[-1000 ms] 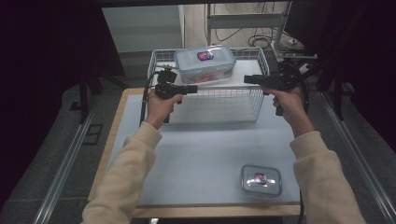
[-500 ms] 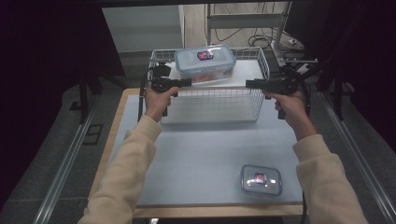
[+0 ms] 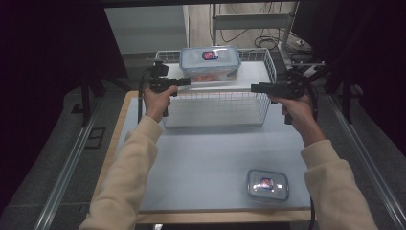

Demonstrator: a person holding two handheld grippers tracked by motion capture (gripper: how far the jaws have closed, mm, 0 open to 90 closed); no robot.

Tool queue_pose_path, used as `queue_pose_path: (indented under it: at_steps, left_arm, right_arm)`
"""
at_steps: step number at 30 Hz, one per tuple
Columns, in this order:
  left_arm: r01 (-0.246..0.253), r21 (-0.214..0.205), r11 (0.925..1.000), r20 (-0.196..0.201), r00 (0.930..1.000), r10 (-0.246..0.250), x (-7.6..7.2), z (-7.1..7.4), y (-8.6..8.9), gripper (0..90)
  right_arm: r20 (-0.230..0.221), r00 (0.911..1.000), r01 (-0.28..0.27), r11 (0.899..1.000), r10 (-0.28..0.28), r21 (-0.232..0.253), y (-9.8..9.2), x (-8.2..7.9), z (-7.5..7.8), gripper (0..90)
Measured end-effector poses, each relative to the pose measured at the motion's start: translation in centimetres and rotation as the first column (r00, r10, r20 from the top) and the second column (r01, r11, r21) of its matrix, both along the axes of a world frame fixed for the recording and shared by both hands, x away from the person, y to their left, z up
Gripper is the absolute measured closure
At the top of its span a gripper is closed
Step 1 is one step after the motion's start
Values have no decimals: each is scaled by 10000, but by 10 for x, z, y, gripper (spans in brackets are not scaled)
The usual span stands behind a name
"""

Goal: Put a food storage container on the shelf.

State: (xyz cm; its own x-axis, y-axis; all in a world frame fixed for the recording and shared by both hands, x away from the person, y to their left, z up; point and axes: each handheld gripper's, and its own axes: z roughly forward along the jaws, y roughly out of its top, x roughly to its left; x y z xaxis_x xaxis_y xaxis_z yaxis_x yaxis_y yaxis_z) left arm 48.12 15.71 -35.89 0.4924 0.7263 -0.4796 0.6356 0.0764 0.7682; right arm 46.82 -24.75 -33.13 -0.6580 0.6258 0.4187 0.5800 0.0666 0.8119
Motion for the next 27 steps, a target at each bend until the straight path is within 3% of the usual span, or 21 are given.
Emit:
queue_pose_path:
  at_steps: [5, 11, 18, 27]
  left_arm:
    - [330, 59, 9994, 263, 9991, -331, -14, 5, -4, 900]
    - [807, -54, 9967, 583, 9951, -802, -42, 6, -4, 900]
    - [1271, -181, 9917, 790, 9890, -1253, -80, -7, 0, 861]
    - [1519, -53, 9884, 955, 9840, -1507, -124, -38, 3, 522]
  right_arm:
    - [57, 10000, -44, 10000, 45, -61, -1, -6, -3, 374]
    - [182, 9998, -124, 9999, 123, 39, -6, -20, -6, 367]
    - [516, 9985, -198, 9997, 192, 121, -19, -46, -13, 364]
    - [711, 9974, -121, 9999, 116, 68, -43, -78, -34, 360]
